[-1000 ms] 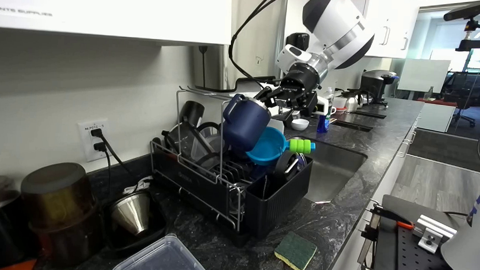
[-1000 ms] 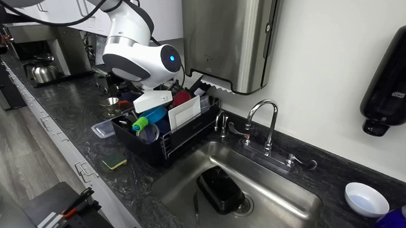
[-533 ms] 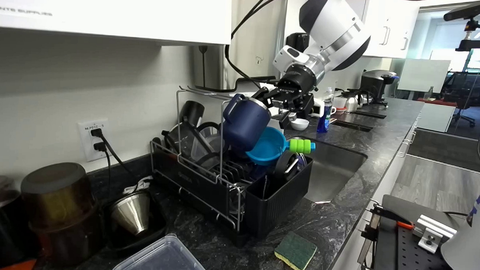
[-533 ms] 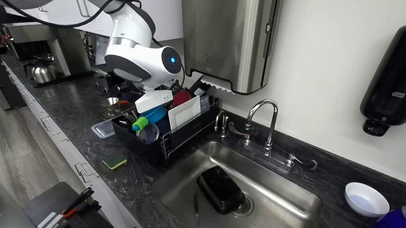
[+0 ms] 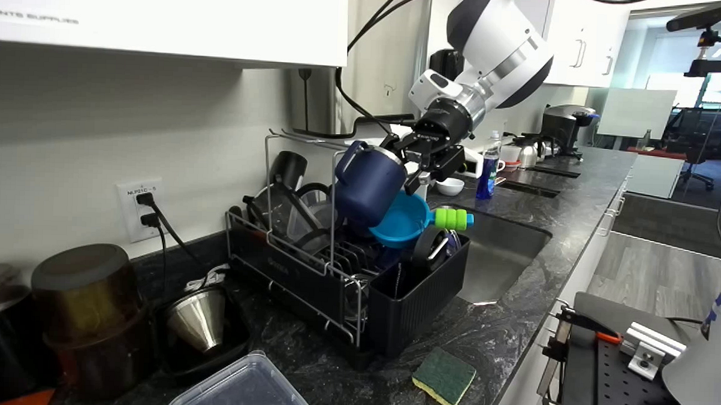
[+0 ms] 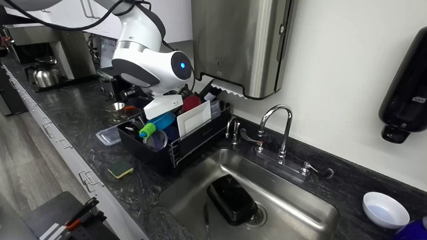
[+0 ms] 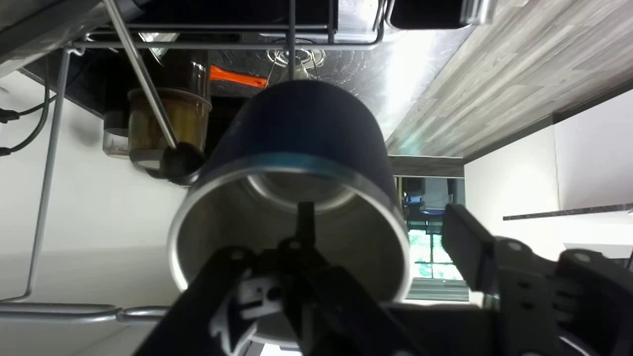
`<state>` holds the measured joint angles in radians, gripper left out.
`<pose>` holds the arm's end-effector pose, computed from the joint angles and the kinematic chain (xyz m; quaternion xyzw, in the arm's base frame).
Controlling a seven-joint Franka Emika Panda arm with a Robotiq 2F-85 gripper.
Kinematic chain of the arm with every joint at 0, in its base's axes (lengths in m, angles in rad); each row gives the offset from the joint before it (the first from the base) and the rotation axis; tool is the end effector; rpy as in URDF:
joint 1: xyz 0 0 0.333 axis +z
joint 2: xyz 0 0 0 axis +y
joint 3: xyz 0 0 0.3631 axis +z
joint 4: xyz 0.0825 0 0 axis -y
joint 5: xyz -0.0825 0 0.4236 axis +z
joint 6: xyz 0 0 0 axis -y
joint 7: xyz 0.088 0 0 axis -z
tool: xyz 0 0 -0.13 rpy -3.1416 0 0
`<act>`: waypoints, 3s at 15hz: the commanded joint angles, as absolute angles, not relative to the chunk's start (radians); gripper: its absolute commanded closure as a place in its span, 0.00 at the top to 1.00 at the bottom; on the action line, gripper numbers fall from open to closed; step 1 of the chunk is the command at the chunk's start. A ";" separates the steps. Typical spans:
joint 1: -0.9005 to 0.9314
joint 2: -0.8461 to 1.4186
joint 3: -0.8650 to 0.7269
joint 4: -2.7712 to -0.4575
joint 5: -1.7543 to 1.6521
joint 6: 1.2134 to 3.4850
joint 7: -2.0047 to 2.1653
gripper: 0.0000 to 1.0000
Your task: Pick up the blue cup from the dish rack and put it in the sink.
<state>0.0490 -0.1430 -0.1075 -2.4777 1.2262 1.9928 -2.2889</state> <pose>0.4737 0.0502 0.3590 -0.6406 -0.5796 -0.3905 0.3180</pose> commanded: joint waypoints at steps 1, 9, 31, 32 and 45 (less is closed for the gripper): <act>0.020 -0.125 -0.080 -2.469 1.251 1.997 -2.334 0.38; 0.011 -0.130 -0.083 -2.470 1.253 1.997 -2.341 0.00; -0.043 -0.403 -0.109 -2.511 1.068 1.715 -2.112 0.02; -0.056 -0.416 -0.117 -2.509 1.028 1.685 -2.098 0.02; -0.193 -0.438 -0.279 -2.364 0.666 1.649 -2.085 0.02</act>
